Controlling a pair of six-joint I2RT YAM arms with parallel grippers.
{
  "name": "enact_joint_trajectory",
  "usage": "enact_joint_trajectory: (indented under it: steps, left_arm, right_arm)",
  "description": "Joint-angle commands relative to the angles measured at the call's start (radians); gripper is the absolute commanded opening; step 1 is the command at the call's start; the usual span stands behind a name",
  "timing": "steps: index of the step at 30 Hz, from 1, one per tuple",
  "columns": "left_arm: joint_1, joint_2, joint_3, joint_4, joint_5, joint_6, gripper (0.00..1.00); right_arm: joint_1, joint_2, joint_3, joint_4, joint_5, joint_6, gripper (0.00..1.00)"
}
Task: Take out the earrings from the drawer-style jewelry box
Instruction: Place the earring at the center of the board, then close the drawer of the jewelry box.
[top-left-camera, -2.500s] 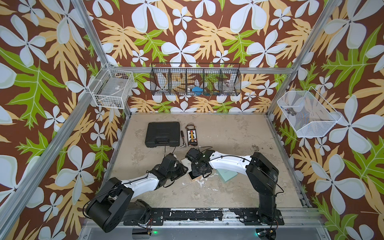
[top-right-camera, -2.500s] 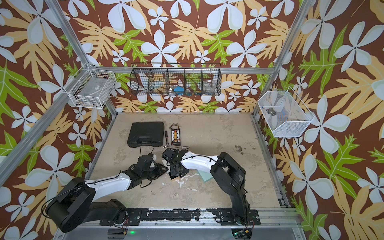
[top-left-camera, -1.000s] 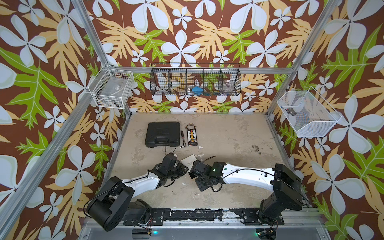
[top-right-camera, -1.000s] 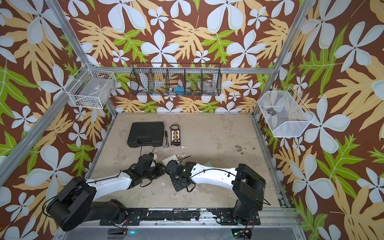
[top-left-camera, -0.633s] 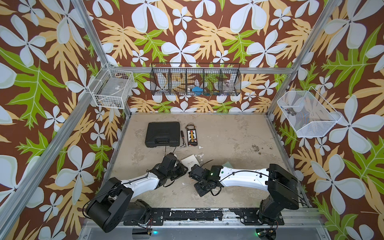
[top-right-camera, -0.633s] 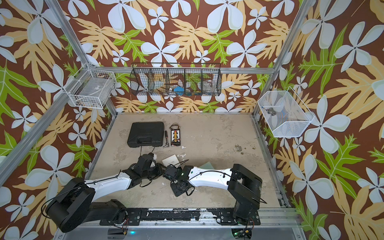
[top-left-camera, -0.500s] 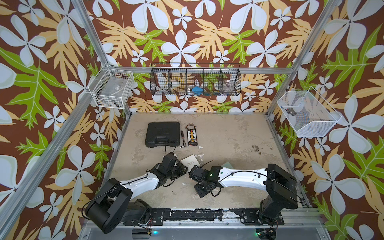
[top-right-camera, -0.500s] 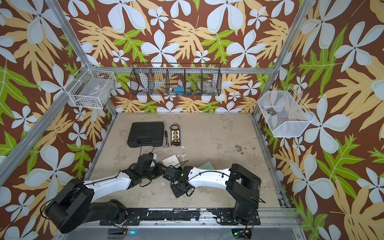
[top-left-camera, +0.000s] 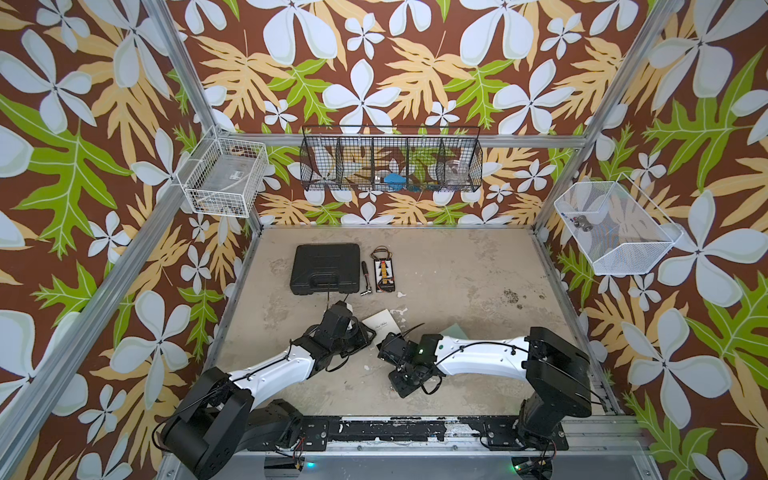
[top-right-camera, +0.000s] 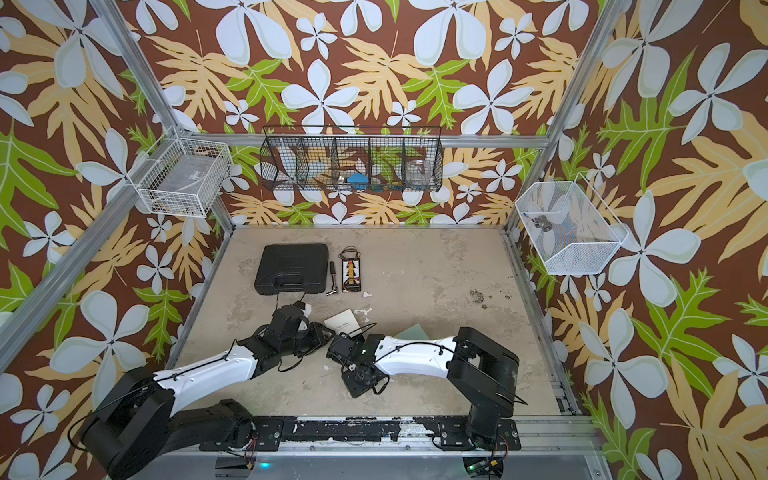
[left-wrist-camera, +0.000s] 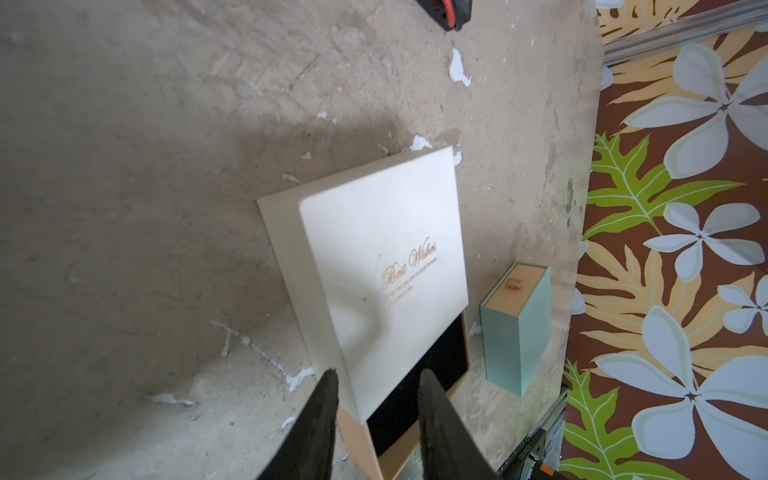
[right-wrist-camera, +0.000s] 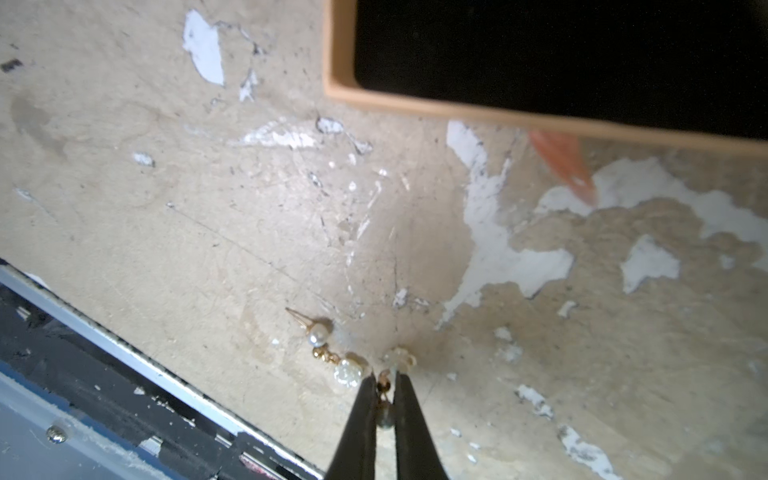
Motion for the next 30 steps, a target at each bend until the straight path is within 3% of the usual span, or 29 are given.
enact_joint_trajectory:
  steps: [1,9,18,30]
  left_arm:
    - [0.000,-0.020,0.027,-0.052,-0.044,0.012,0.36]
    - [0.001,-0.008,0.123,-0.140,-0.129,0.053,0.37]
    - [0.027,0.159,0.304,-0.242,-0.218,0.181,0.37]
    - [0.041,0.439,0.523,-0.319,-0.258,0.358,0.34]
  right_arm:
    - [0.000,-0.016,-0.001,0.004,0.006,0.017,0.16]
    - [-0.001,-0.116,0.013,-0.031,0.078,0.026,0.29]
    - [-0.041,-0.252,-0.163,0.159,0.096,0.049,0.26]
    - [-0.075,-0.163,-0.190,0.339,0.075,0.026,0.26]
